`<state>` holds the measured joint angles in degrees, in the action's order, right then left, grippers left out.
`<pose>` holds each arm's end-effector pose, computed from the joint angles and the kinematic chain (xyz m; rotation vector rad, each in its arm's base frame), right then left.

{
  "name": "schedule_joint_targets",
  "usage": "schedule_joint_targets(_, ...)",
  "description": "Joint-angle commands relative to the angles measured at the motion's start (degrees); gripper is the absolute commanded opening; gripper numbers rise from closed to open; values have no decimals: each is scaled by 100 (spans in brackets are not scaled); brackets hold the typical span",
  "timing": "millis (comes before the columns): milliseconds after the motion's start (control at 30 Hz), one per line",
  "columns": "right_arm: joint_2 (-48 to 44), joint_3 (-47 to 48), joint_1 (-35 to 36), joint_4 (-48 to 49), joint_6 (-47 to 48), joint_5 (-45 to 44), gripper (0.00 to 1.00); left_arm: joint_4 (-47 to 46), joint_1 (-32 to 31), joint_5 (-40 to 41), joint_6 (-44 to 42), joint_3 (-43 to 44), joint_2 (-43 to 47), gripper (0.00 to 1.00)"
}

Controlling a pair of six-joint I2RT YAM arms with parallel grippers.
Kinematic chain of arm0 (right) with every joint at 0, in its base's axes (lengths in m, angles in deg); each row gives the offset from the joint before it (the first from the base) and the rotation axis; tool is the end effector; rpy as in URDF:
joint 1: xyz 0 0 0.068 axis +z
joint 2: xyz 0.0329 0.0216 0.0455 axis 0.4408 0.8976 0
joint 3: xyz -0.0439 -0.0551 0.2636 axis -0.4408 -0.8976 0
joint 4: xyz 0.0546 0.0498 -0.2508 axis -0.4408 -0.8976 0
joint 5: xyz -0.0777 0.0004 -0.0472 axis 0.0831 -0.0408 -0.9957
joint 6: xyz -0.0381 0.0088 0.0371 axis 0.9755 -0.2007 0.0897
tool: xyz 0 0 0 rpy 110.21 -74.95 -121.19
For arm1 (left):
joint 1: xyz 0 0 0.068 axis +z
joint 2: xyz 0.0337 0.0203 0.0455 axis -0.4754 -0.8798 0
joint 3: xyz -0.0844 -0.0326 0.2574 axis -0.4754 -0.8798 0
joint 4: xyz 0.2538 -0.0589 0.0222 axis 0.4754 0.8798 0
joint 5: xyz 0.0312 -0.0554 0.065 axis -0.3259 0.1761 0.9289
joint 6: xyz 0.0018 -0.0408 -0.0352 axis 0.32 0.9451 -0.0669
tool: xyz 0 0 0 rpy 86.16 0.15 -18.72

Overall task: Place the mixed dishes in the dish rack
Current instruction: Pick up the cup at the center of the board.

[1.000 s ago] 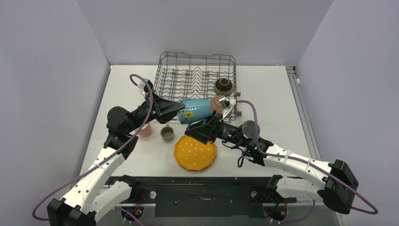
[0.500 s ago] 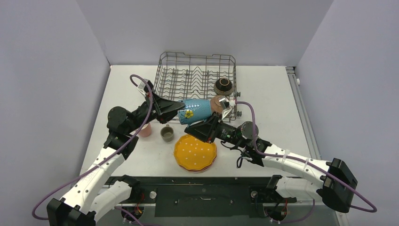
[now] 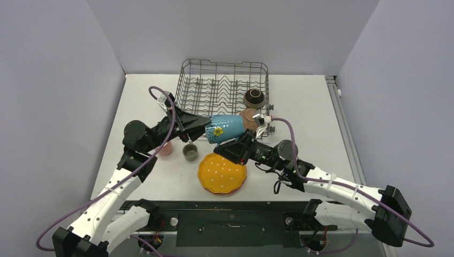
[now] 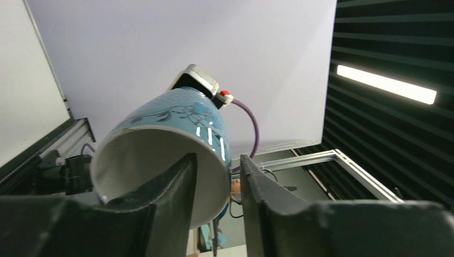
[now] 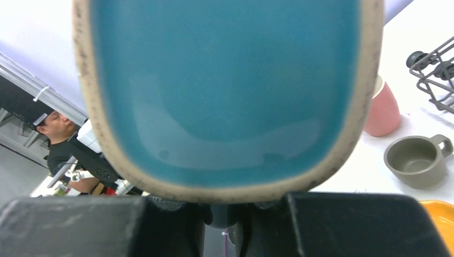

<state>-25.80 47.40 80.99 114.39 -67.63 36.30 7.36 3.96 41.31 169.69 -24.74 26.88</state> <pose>0.1297 0.2070 0.3216 -0.4183 1.5665 1.7702 0.1723 -0.1025 0.3771 -0.4125 1.7210 -2.1669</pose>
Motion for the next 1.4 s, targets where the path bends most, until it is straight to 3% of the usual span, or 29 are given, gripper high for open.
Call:
schedule_joint_targets(0, -602, 140, -80, -108, 492, -63, 0, 488, -7, -131, -639, 326, 150, 35)
schedule_joint_targets(167, -897, 353, -214, -1281, 1041, 82, 0, 1520, 157, -379, -1448, 668, 156, 46)
schedule_joint_targets(233, -1007, 452, -251, -1696, 1245, 151, 0, 1953, 267, -503, -1809, 860, 119, 56)
schedule_joint_targets(600, -1164, 1192, -273, -4033, 2592, 1016, 0, 3424, 945, -1410, -3807, 1705, -164, 74)
schedule_joint_targets(733, -1044, 1564, -264, -5046, 3034, 1362, 0, 4379, 935, -1473, -4974, 2167, -339, 99)
schedule_joint_targets(867, -882, 1913, -242, -5777, 3431, 1682, 0, 5214, 770, -1403, -5987, 2545, -485, 97)
schedule_joint_targets(1033, -602, 2409, -170, -6610, 3889, 2218, 0, 6476, 223, -706, -7194, 3087, -650, 96)
schedule_joint_targets(1267, -328, 2719, -90, -7455, 4385, 2735, 0, 6717, -173, -744, -7554, 3008, -530, 96)
schedule_joint_targets(1367, -243, 2749, -63, -7647, 4486, 2845, 0, 6702, -621, -639, -7687, 2944, -339, 96)
